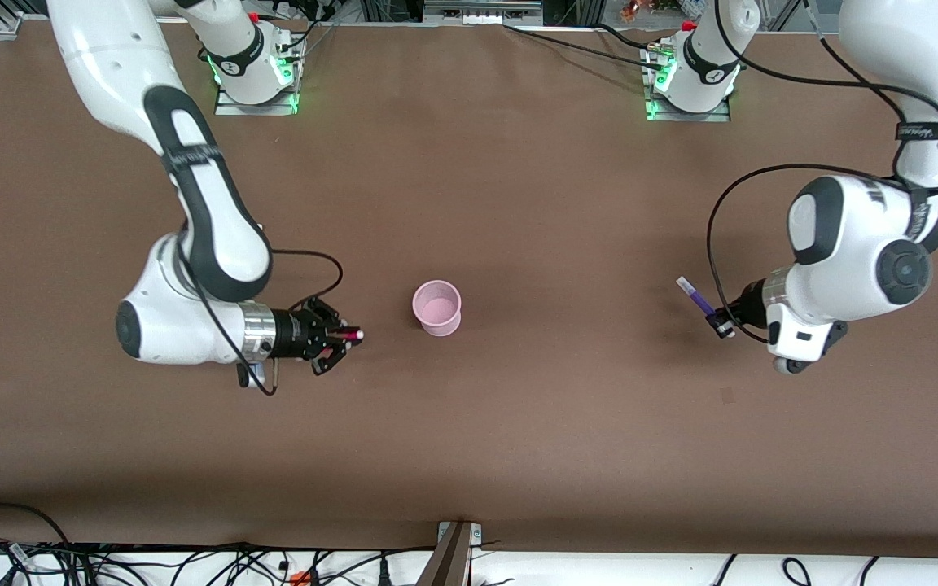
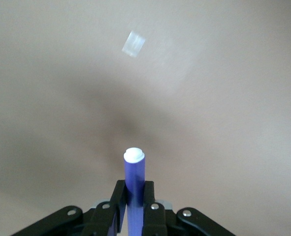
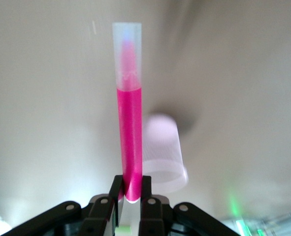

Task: Organize pens into pink holder with both arms
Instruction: 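Carry the pink marker over the cup while the left gripper lifts the blue marker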

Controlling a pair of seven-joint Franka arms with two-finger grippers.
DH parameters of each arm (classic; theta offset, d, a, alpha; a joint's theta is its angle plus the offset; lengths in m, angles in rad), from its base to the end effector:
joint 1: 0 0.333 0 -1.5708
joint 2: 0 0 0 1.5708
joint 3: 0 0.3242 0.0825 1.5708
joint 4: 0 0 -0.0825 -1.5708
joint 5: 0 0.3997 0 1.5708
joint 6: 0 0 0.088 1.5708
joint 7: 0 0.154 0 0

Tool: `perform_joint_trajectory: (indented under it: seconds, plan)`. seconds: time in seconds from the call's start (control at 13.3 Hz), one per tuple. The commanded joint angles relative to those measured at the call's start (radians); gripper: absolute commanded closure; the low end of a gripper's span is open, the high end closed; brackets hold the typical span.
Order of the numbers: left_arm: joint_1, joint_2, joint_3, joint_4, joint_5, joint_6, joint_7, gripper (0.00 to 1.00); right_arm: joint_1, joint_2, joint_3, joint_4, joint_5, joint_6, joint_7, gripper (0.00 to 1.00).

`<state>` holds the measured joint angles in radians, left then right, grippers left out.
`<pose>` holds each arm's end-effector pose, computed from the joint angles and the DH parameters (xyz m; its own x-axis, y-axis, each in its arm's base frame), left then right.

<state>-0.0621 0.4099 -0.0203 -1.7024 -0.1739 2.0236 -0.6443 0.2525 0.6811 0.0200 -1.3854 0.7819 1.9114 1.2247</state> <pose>0.6611 -0.0711 0.3024 0.7902 0.5890 -0.1696 0.6056 -0.7929 0.0680 0.6901 0.2748 0.2803 0.1998 -0.7114 -0.6738 -0.9588 -0.2835 0.0150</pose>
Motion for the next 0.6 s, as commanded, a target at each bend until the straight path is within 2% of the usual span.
perform_joint_trajectory:
  seconds: [0.0,0.23,0.53]
  plan:
    - [-0.007,0.006,-0.007,0.049,0.001,-0.020,-0.026,1.00,-0.010,-0.063,0.020,-0.032,0.167,-0.074,-0.010,1.00]
    - [-0.012,-0.017,-0.009,0.050,0.001,-0.017,-0.043,1.00,0.021,-0.061,0.040,-0.046,0.339,-0.040,-0.028,1.00]
    - [-0.025,-0.016,-0.009,0.075,0.001,-0.014,-0.077,1.00,0.039,-0.042,0.109,-0.073,0.517,0.076,-0.086,1.00]
